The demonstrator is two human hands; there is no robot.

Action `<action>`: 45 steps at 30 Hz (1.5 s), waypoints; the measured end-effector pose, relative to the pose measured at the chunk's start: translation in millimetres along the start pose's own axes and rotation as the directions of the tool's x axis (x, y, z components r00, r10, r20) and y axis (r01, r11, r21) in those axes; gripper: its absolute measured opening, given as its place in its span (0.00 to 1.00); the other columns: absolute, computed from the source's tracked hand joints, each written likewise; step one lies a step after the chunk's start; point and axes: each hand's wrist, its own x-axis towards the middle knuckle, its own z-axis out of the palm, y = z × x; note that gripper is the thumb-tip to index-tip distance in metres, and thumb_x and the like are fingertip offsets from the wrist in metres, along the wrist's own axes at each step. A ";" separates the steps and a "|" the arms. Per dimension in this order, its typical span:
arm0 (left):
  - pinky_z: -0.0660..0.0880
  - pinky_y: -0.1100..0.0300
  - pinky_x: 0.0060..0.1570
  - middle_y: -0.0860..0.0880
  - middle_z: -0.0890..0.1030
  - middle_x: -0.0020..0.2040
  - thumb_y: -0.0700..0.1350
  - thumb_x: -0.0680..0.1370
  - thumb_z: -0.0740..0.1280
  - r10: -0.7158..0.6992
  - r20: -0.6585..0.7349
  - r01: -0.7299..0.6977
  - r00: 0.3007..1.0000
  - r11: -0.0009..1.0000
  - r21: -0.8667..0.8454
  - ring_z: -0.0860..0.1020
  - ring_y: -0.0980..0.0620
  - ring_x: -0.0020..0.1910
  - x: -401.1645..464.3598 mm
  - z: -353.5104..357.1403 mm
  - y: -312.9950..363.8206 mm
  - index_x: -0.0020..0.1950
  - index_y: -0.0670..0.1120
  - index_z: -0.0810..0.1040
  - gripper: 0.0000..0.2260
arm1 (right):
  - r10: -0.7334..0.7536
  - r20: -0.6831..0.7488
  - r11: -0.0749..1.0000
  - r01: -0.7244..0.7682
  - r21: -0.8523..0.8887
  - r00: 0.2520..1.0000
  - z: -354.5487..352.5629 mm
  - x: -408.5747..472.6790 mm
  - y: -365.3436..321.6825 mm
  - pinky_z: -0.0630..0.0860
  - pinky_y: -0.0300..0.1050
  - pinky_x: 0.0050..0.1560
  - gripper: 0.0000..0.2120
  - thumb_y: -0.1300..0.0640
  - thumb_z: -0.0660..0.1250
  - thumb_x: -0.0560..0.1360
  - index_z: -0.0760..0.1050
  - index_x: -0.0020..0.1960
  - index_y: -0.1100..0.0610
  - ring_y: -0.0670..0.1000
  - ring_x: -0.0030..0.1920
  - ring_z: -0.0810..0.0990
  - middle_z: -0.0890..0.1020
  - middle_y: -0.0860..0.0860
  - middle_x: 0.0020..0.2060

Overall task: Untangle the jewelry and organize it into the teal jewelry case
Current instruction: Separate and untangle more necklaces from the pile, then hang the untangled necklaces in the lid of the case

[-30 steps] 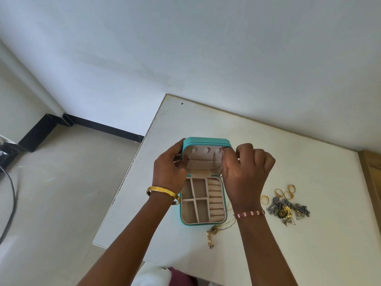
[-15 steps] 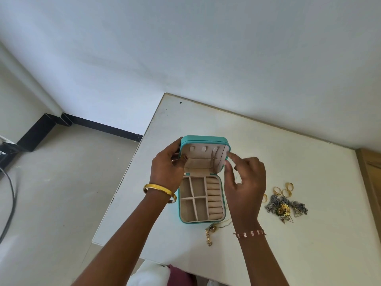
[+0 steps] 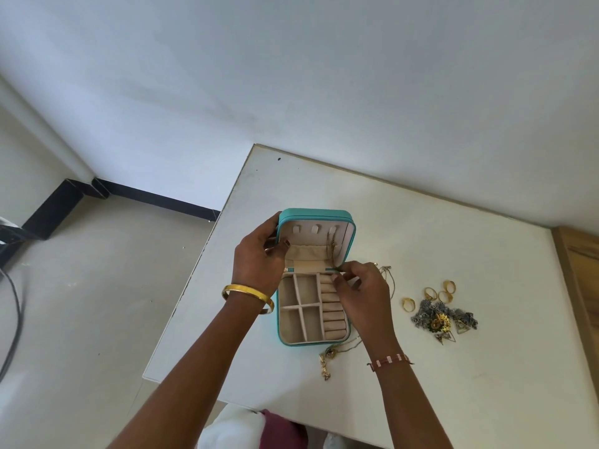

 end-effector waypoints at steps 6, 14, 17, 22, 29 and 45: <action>0.70 0.63 0.56 0.47 0.76 0.62 0.37 0.77 0.62 -0.003 -0.014 0.003 1.000 1.000 -0.005 0.72 0.57 0.51 0.2 0.9 -0.7 0.68 0.47 0.69 0.20 | 0.110 0.032 0.958 -0.114 0.262 0.993 -4.1 6.2 0.4 0.70 0.39 0.40 0.05 0.59 0.71 0.70 0.77 0.37 0.55 0.47 0.35 0.74 0.79 0.50 0.34; 0.68 0.68 0.52 0.47 0.77 0.61 0.37 0.77 0.62 -0.020 -0.048 0.018 0.999 0.999 -0.040 0.72 0.56 0.51 -2.8 0.4 -3.3 0.67 0.47 0.70 0.18 | 0.048 -0.011 0.979 -0.045 0.201 0.999 -12.8 -0.4 1.1 0.67 0.27 0.32 0.04 0.59 0.71 0.70 0.79 0.39 0.59 0.45 0.32 0.71 0.78 0.49 0.31; 0.68 0.68 0.52 0.47 0.77 0.61 0.38 0.76 0.63 -0.017 -0.053 0.015 0.998 0.999 -0.047 0.73 0.57 0.51 -4.8 1.5 -2.6 0.66 0.46 0.71 0.18 | 0.040 -0.046 0.976 -0.029 0.217 0.998 -15.4 -3.9 -1.8 0.68 0.27 0.33 0.04 0.59 0.71 0.70 0.78 0.38 0.58 0.46 0.32 0.73 0.78 0.49 0.30; 0.70 0.64 0.54 0.46 0.78 0.60 0.38 0.76 0.64 -0.030 -0.057 0.027 0.998 0.998 -0.052 0.73 0.56 0.51 -5.9 2.6 -1.0 0.66 0.45 0.71 0.18 | 0.044 -0.007 0.958 -0.040 0.283 0.999 -21.9 -9.4 -17.8 0.74 0.36 0.38 0.03 0.59 0.69 0.72 0.77 0.40 0.57 0.46 0.34 0.77 0.80 0.50 0.32; 0.69 0.66 0.52 0.46 0.78 0.60 0.38 0.76 0.64 -0.017 -0.052 0.015 0.999 0.999 -0.039 0.73 0.57 0.50 -6.3 2.2 -2.6 0.66 0.45 0.71 0.18 | -0.015 -0.078 0.978 0.030 0.206 0.997 -10.5 -1.9 -29.3 0.75 0.32 0.38 0.03 0.60 0.70 0.72 0.79 0.44 0.60 0.48 0.37 0.79 0.82 0.53 0.37; 0.67 0.67 0.54 0.46 0.75 0.64 0.38 0.76 0.64 -0.115 -0.134 0.100 0.984 0.988 -0.114 0.74 0.52 0.59 -39.1 -4.0 -7.4 0.67 0.45 0.69 0.19 | 0.038 -0.222 0.964 0.023 0.266 0.974 -43.0 -45.2 -3.9 0.80 0.48 0.48 0.07 0.65 0.67 0.73 0.80 0.47 0.57 0.49 0.40 0.81 0.82 0.52 0.39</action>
